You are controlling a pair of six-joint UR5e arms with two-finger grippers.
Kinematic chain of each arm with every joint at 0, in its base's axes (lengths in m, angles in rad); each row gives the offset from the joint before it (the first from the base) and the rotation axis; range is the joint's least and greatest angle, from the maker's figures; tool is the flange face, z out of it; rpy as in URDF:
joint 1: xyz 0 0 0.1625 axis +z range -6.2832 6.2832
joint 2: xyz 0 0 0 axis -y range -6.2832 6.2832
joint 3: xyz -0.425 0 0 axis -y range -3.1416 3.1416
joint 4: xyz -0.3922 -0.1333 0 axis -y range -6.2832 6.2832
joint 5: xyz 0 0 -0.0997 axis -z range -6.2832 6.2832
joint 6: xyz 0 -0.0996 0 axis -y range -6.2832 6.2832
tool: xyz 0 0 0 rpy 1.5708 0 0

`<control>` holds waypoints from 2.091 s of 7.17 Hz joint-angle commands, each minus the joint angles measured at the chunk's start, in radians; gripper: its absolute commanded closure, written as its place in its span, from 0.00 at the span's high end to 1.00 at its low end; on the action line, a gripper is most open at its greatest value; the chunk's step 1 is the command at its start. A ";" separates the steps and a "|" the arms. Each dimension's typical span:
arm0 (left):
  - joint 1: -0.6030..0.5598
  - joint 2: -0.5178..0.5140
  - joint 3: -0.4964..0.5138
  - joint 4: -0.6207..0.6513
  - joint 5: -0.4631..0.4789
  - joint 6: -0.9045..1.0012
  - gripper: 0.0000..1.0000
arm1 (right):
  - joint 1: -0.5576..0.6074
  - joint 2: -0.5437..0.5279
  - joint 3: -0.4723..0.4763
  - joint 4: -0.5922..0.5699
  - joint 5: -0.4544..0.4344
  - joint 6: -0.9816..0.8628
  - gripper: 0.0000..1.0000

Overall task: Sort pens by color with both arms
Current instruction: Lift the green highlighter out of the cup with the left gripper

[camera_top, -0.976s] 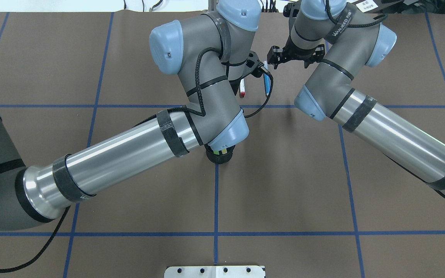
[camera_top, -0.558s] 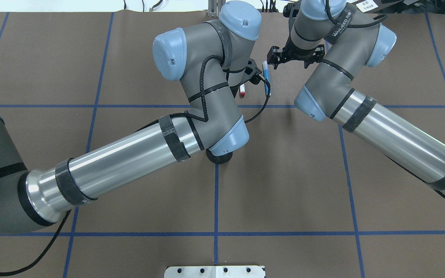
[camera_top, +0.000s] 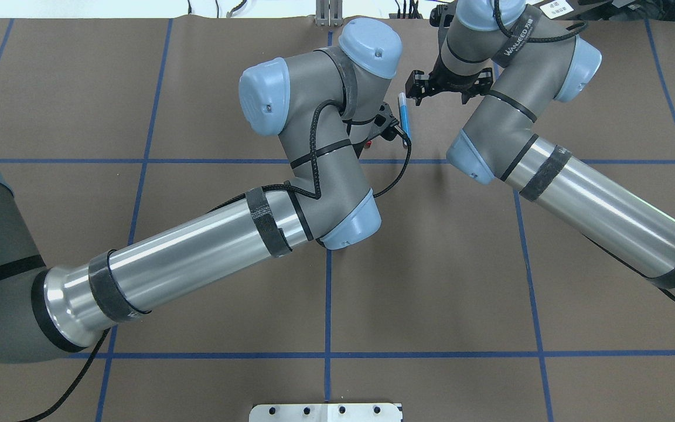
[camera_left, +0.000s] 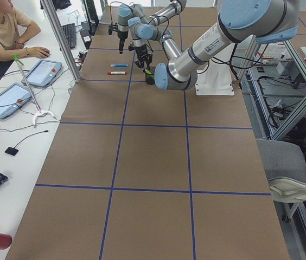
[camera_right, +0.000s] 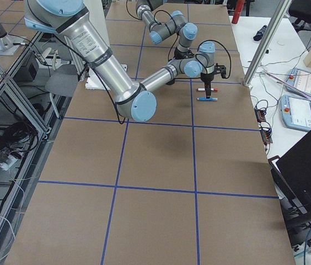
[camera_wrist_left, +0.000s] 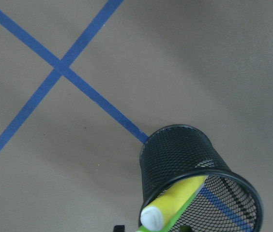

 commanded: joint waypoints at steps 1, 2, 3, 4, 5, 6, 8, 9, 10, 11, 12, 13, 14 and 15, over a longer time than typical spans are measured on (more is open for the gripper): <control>0.001 0.000 -0.002 0.000 0.000 0.000 0.27 | 0.000 0.000 0.000 0.000 0.000 0.000 0.99; 0.001 0.000 -0.003 0.002 0.000 0.000 0.20 | 0.000 0.000 0.000 0.000 0.000 0.000 0.99; 0.001 0.000 -0.006 0.003 0.000 0.000 0.12 | 0.000 0.000 0.000 0.000 0.000 0.000 0.99; 0.001 0.000 -0.011 0.006 0.002 0.000 0.05 | 0.000 0.000 0.000 0.000 0.000 0.000 0.99; 0.001 0.023 -0.046 0.006 0.002 0.000 0.00 | 0.000 0.000 0.000 0.000 0.000 0.000 0.99; 0.000 0.052 -0.104 0.035 0.002 0.002 0.00 | 0.000 0.000 0.000 0.000 0.000 0.000 0.99; -0.003 0.055 -0.221 0.163 0.002 0.038 0.00 | 0.000 0.000 0.000 0.000 0.000 0.000 0.99; -0.006 0.057 -0.273 0.211 0.002 0.038 0.00 | 0.000 0.000 0.000 0.000 0.000 0.000 0.99; -0.008 0.084 -0.348 0.230 0.002 0.038 0.00 | 0.000 0.000 0.000 0.000 0.000 0.000 0.99; -0.022 0.141 -0.456 0.230 -0.001 0.038 0.00 | 0.000 0.000 0.000 0.000 0.000 0.000 0.99; -0.060 0.172 -0.532 0.230 -0.010 0.038 0.00 | 0.000 0.001 0.002 0.000 0.000 0.000 0.99; -0.100 0.175 -0.578 0.229 -0.023 0.037 0.00 | 0.000 0.001 0.003 0.000 0.000 0.000 0.99; -0.164 0.180 -0.600 0.218 -0.102 0.037 0.00 | 0.002 0.000 0.006 0.000 0.000 -0.003 0.99; -0.210 0.180 -0.626 0.216 -0.153 0.026 0.00 | 0.005 0.000 0.009 0.000 0.000 -0.005 0.99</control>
